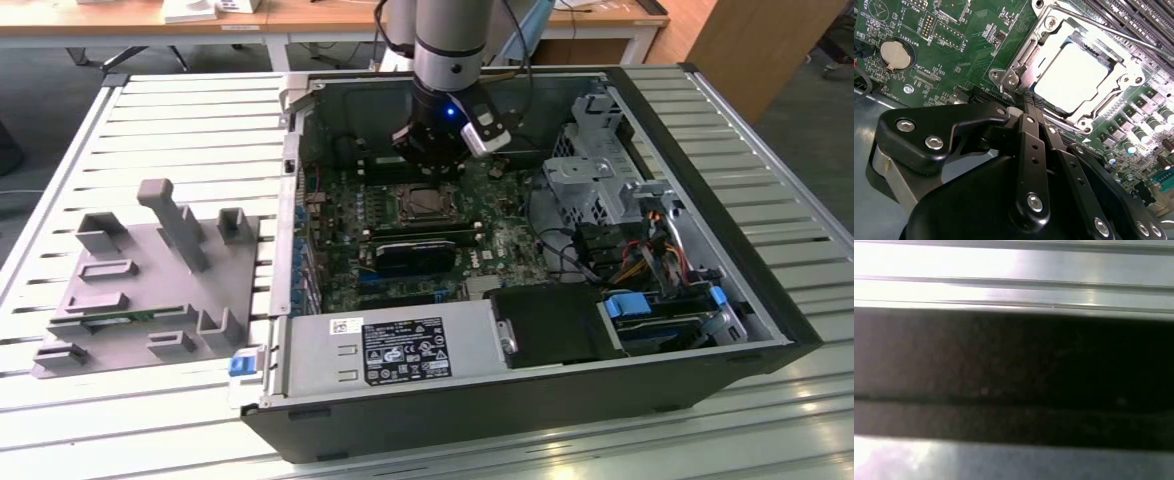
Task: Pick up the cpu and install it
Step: 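Install the first cpu locking lever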
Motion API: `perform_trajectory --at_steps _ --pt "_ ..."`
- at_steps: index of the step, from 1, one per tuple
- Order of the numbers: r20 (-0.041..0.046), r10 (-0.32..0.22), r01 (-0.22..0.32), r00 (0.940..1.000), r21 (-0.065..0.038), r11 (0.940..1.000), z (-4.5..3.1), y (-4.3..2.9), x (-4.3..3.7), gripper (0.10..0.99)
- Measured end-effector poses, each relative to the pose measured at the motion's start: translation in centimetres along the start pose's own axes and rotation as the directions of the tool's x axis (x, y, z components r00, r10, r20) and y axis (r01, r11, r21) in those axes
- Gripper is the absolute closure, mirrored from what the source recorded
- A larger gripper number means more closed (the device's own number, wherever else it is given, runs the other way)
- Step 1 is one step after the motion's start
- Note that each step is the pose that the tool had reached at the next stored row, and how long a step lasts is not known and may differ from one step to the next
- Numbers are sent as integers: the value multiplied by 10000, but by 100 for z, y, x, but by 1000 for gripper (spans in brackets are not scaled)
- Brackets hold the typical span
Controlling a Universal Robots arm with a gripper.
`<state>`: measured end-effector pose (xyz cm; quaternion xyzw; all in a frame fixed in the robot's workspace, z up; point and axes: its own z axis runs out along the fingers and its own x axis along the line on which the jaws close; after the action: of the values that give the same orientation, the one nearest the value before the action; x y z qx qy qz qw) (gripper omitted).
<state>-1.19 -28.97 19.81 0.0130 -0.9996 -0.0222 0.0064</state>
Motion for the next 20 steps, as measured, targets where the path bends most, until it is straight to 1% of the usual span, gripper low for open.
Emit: perform_trajectory --at_steps 4,6,9,12,13,15,19,20 --pt "-1 0 0 10000 11 10000 10 12 -7 980" --pt "2 0 0 10000 -15 10000 11 14 -7 980" --pt "6 -2 2 10000 -131 9999 12 19 -8 980" --pt "8 -4 4 10000 -296 9996 14 22 -9 980" --pt "8 -4 4 10000 -314 9995 12 22 -8 980" --pt "8 -3 3 10000 -321 9995 -21 23 -7 980" --pt "6 -4 4 10000 -315 9995 -153 28 -6 980" --pt "5 -4 4 10000 -314 9995 -174 29 -6 980"
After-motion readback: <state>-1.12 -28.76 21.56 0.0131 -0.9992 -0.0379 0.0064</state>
